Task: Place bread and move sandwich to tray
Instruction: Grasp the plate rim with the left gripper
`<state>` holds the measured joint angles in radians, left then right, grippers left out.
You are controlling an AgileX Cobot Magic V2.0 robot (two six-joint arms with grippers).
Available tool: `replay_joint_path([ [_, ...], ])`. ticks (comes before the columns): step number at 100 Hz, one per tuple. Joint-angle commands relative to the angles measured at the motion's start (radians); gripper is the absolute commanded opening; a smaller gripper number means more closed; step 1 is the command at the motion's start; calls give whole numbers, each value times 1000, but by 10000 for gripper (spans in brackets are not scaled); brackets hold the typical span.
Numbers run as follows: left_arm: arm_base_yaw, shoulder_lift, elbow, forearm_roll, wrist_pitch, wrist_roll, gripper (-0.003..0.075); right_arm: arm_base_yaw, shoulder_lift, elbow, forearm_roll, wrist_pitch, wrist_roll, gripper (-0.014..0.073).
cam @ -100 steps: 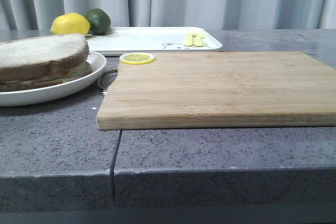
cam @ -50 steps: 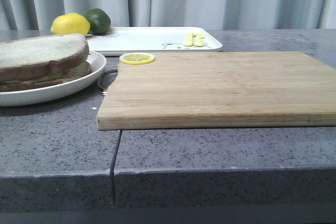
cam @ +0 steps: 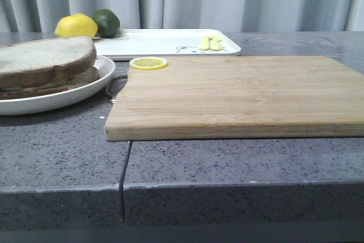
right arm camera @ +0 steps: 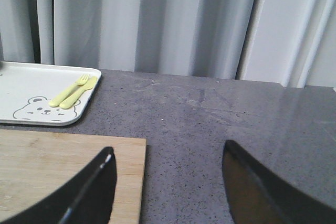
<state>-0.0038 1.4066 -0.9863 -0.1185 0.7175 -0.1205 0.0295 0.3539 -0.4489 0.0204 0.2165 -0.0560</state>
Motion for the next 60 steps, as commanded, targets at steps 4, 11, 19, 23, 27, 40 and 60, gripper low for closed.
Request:
replay_joint_path([
  [4,-5,-11,-33,-20,-51,-8,440,-6,4,-27,-8,-77,1,451],
  [11,-5,0,-33,-20,-51,-8,440,-6,4,-27,-8,-77,1,451],
  [19,-5,13,-33,-20,-51,-8,440,-6,4,-27,-8,-77,1,451],
  [23,-5,23,-33,-22,-51,-8,440,-6,4,-27,-8,-77,1,451],
  [27,-5,30,-33,-26,-52,-8,440,-6,4,-27,-8,-77,1,451],
  [40,-5,45,-33,-28,-52,-8,440,-6,4,-27,-8,-77,1,451],
  [60,-5,45,-33,-28,-52,-8,440,-6,4,-27,-8,-77,1,451],
])
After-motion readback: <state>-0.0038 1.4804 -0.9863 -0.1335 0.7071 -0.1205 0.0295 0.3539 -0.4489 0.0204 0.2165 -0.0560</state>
